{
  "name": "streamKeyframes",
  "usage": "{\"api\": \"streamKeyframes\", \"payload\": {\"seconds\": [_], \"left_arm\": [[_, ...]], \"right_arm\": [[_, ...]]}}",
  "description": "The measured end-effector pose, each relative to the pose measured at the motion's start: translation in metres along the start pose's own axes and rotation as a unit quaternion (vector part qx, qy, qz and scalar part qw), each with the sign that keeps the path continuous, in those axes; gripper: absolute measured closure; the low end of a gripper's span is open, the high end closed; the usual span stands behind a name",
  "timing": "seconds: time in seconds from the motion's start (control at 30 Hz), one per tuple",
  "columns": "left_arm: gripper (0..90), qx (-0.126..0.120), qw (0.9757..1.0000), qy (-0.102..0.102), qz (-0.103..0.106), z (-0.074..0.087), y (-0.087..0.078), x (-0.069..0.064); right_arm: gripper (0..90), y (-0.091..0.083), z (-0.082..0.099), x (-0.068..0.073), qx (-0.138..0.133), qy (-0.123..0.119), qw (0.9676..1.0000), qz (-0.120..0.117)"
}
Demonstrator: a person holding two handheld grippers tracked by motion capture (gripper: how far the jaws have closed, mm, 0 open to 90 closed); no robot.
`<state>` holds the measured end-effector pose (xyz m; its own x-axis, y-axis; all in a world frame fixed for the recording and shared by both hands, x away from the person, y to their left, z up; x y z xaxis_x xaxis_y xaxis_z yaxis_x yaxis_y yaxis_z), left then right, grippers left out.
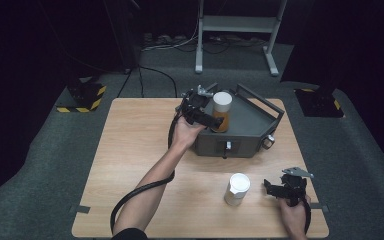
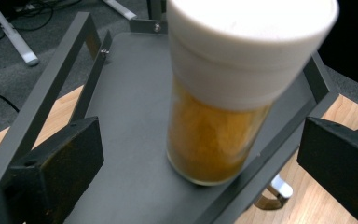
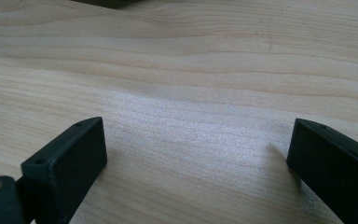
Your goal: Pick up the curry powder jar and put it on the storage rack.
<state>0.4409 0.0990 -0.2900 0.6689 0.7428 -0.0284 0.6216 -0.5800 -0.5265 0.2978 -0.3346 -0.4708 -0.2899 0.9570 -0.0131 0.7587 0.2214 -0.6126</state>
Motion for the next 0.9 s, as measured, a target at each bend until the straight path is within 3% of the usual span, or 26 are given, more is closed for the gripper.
{"api": "streamKeyframes", "payload": {"seconds": [0.23,0.9], "left_arm": [[0.5,-0.004,1.0,0.005,-0.006,0.02,-0.016,-0.001],[1.2,-0.024,0.9991,-0.019,-0.029,0.095,-0.056,-0.006]], "right_arm": [[4.1,0.0,0.0,0.0,0.0,-0.001,1.0,0.0],[4.1,0.0,0.0,0.0,0.0,-0.001,1.0,0.0]]}}
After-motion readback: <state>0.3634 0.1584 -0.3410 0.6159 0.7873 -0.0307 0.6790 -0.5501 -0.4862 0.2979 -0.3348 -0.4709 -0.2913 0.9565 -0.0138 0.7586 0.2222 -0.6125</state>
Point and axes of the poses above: each handheld gripper's, and its own axes: y roughly forward along the jaws, z roughly out of its underside, x roughly to its left, the point moved 3 cm from there along y, roughly forward along the jaws, and after that the axes turned 5 degrees about -x, right-handed, at the moved point
